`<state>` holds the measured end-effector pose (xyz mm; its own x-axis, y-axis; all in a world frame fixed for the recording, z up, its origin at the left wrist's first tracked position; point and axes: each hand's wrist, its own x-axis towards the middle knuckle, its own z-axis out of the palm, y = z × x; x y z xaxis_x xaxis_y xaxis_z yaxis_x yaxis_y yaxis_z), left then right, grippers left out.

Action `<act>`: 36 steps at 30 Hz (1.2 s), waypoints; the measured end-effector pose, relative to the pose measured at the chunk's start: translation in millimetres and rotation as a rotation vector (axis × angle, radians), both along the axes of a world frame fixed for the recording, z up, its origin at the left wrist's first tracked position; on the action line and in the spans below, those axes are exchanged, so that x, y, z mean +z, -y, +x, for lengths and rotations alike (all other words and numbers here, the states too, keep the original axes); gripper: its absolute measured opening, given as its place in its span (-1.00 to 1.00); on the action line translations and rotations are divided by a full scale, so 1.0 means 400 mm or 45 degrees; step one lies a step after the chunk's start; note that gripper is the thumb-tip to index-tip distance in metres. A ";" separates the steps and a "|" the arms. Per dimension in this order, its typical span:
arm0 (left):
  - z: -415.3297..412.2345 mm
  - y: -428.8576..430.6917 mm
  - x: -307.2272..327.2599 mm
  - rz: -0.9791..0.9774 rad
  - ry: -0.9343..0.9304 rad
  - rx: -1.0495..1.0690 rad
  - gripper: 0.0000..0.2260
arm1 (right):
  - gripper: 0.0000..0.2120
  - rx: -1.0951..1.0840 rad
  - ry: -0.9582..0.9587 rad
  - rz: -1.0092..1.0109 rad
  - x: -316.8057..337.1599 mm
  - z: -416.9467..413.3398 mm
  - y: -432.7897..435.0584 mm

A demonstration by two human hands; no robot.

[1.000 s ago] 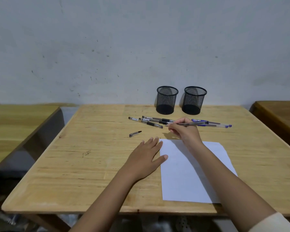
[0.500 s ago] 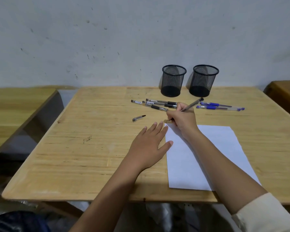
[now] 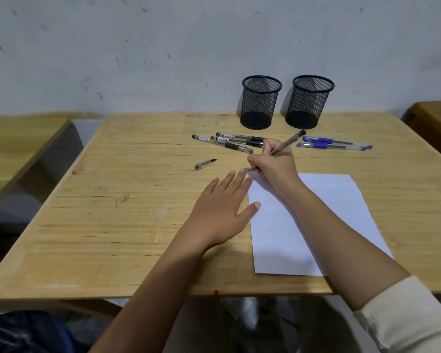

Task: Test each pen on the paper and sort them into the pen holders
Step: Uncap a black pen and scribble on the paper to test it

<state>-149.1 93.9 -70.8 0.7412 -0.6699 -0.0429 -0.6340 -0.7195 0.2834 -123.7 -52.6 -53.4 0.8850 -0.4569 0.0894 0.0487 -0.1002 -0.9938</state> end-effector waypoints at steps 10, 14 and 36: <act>0.000 0.000 0.004 0.016 -0.009 0.002 -0.46 | -0.59 0.025 0.020 -0.052 0.012 -0.006 -0.004; -0.001 0.000 0.004 0.007 -0.009 0.000 -0.46 | -0.60 -0.004 0.013 -0.052 0.008 -0.006 -0.006; -0.004 -0.001 -0.001 -0.026 -0.006 0.009 -0.47 | -0.62 -0.025 -0.055 -0.078 0.010 -0.010 -0.003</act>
